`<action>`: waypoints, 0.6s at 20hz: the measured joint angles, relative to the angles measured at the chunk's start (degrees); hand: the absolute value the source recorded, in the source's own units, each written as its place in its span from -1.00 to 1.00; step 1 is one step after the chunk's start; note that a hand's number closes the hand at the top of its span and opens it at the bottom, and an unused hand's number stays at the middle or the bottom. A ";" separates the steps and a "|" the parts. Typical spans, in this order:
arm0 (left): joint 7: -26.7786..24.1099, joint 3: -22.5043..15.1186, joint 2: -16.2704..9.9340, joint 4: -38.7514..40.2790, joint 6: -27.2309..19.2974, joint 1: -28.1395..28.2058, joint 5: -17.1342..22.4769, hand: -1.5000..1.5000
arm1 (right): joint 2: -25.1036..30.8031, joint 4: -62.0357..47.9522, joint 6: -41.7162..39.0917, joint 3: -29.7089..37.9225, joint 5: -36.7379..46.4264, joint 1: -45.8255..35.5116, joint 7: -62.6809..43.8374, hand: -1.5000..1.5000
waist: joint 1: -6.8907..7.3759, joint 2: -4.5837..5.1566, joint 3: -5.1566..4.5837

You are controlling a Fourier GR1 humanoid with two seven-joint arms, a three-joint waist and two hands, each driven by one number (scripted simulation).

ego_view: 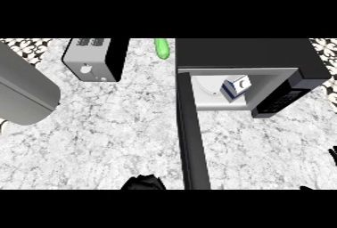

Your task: Pick up the milk, place it into the microwave and close the microwave

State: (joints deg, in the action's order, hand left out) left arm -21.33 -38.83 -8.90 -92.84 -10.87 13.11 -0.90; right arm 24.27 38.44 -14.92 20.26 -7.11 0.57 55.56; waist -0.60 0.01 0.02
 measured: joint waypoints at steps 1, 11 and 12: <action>0.18 0.25 1.18 2.04 -0.30 -1.93 -0.78 1.00 | 0.23 -0.91 -0.12 0.07 -0.14 -0.23 0.14 -1.00 | 0.05 0.03 0.00; 12.96 -4.62 6.18 15.76 7.47 -16.15 -4.63 1.00 | 3.68 1.61 -3.23 -0.97 -3.03 2.42 -1.03 -1.00 | -1.18 0.09 0.07; 14.07 -5.26 6.78 17.21 8.47 -17.31 -4.51 1.00 | 3.91 1.80 -3.45 -1.01 -3.43 2.42 -1.25 -1.00 | -1.23 0.10 0.08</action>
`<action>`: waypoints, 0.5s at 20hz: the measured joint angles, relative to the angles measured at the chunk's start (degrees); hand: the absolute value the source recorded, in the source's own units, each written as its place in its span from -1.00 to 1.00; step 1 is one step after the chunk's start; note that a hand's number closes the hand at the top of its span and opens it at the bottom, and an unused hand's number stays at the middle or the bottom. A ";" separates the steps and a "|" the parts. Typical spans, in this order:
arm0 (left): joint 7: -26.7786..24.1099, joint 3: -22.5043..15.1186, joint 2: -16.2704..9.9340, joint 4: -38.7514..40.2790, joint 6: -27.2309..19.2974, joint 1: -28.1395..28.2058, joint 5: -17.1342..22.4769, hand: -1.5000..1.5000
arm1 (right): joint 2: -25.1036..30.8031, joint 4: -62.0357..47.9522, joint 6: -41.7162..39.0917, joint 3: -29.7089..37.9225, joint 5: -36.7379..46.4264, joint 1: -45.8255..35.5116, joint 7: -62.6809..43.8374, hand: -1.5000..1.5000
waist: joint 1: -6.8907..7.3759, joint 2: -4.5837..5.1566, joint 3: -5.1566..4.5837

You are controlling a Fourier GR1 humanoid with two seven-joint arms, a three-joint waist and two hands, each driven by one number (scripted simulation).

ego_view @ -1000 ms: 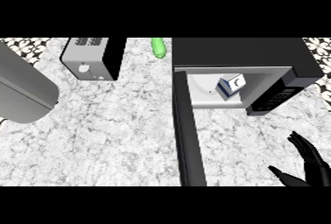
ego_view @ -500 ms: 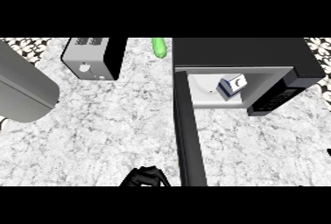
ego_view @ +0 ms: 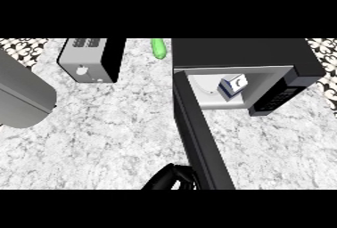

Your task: Pick up the milk, place it into the microwave and close the microwave

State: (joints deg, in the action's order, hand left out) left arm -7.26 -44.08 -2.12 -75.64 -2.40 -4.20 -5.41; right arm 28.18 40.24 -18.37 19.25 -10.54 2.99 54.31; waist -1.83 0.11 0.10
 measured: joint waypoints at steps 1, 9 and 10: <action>0.37 -0.58 0.46 1.84 0.69 -1.17 0.41 1.00 | 0.58 -0.01 -0.34 0.04 -0.40 0.12 -0.21 -1.00 | -0.09 0.03 0.00; -0.79 -10.30 1.16 9.29 -5.47 -10.19 5.75 1.00 | 2.52 2.65 -2.50 -1.50 -2.69 -1.52 -1.67 -1.00 | -0.83 0.20 -0.07; -1.60 -11.01 1.12 9.99 -6.55 -11.14 6.82 1.00 | 2.63 3.35 -2.74 -1.73 -3.08 -1.66 -1.91 -1.00 | -1.11 0.25 -0.09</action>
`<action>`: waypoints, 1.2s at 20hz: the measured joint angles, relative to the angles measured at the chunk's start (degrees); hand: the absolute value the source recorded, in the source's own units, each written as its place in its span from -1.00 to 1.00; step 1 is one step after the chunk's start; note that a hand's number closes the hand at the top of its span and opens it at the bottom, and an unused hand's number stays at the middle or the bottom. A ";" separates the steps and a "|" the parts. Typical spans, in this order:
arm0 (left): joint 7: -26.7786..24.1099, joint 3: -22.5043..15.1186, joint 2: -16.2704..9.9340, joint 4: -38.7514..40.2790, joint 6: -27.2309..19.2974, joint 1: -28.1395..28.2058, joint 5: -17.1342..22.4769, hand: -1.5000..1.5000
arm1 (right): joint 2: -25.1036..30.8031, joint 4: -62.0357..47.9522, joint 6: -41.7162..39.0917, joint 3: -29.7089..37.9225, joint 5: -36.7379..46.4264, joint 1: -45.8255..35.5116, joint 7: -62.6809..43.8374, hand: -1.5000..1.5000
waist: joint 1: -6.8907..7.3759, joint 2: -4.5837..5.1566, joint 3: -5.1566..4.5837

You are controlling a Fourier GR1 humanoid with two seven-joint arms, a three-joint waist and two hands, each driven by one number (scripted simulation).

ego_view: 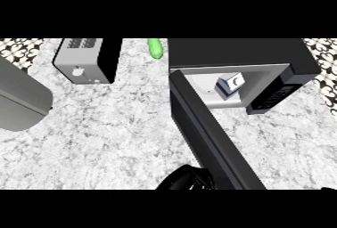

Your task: Pick up the milk, place it into the microwave and close the microwave

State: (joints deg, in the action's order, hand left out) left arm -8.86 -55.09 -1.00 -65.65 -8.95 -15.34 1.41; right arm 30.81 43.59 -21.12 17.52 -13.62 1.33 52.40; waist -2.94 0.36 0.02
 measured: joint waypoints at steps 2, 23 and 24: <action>-0.60 -1.81 -0.21 0.68 -2.35 -1.62 2.25 1.00 | -0.55 1.56 -0.17 -1.07 -0.21 0.02 -0.23 -1.00 | -0.60 0.10 -0.03; -2.60 -5.42 0.24 3.36 -19.59 -21.08 19.51 1.00 | 0.93 16.30 -2.82 -7.86 -5.96 -2.76 -8.29 -1.00 | -9.49 1.34 -0.21; -2.73 -5.05 0.32 3.52 -20.15 -22.27 20.04 1.00 | 1.24 16.90 -3.01 -8.14 -6.13 -3.03 -8.74 -1.00 | -9.95 1.41 -0.21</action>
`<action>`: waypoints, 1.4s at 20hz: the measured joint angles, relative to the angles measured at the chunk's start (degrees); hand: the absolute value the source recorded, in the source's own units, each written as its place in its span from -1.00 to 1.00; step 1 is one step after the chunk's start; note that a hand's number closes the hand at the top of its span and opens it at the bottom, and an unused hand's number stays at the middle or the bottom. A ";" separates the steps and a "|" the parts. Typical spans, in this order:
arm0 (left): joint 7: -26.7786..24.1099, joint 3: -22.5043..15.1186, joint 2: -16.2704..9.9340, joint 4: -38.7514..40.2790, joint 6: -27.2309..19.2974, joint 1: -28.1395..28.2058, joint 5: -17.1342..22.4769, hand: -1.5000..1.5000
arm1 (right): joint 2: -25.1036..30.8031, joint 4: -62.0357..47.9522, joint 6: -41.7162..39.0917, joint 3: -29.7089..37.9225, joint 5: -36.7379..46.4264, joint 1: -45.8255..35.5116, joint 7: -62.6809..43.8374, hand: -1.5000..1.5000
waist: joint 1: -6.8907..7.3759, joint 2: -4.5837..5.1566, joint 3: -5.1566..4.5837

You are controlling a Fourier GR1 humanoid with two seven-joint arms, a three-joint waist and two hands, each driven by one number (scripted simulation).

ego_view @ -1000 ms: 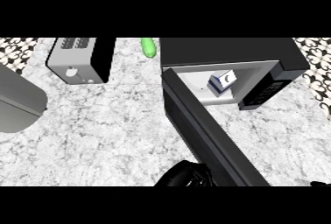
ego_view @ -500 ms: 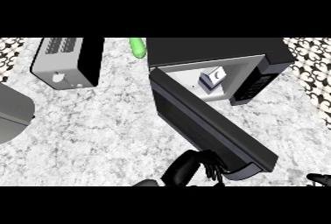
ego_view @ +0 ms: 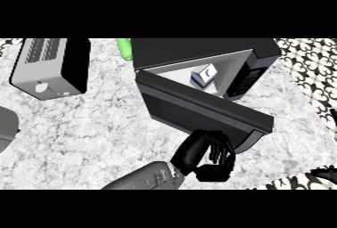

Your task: Pick up the milk, place it into the microwave and close the microwave

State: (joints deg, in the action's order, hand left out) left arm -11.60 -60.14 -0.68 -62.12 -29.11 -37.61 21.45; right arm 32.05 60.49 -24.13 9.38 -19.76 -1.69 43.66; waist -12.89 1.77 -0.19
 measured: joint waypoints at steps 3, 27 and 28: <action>-0.59 1.22 0.19 0.93 -1.10 -3.62 1.47 1.00 | 0.73 1.59 -0.46 -0.66 -0.60 -0.81 -1.06 -1.00 | -1.46 0.41 0.07; -0.21 8.17 -0.11 13.62 -5.85 -22.77 12.19 1.00 | 4.14 9.72 -6.90 -3.91 -9.25 -9.76 -9.84 -1.00 | -9.54 3.82 0.67; -0.29 8.38 0.05 14.01 -5.90 -23.60 12.46 1.00 | 4.23 10.10 -7.36 -4.25 -9.60 -9.96 -10.34 -1.00 | -9.83 3.88 0.70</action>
State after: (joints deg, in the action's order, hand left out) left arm -11.89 -51.76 -0.63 -48.11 -35.01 -61.21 33.91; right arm 36.28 70.59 -31.49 5.13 -29.36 -11.65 33.32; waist -22.72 5.65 0.50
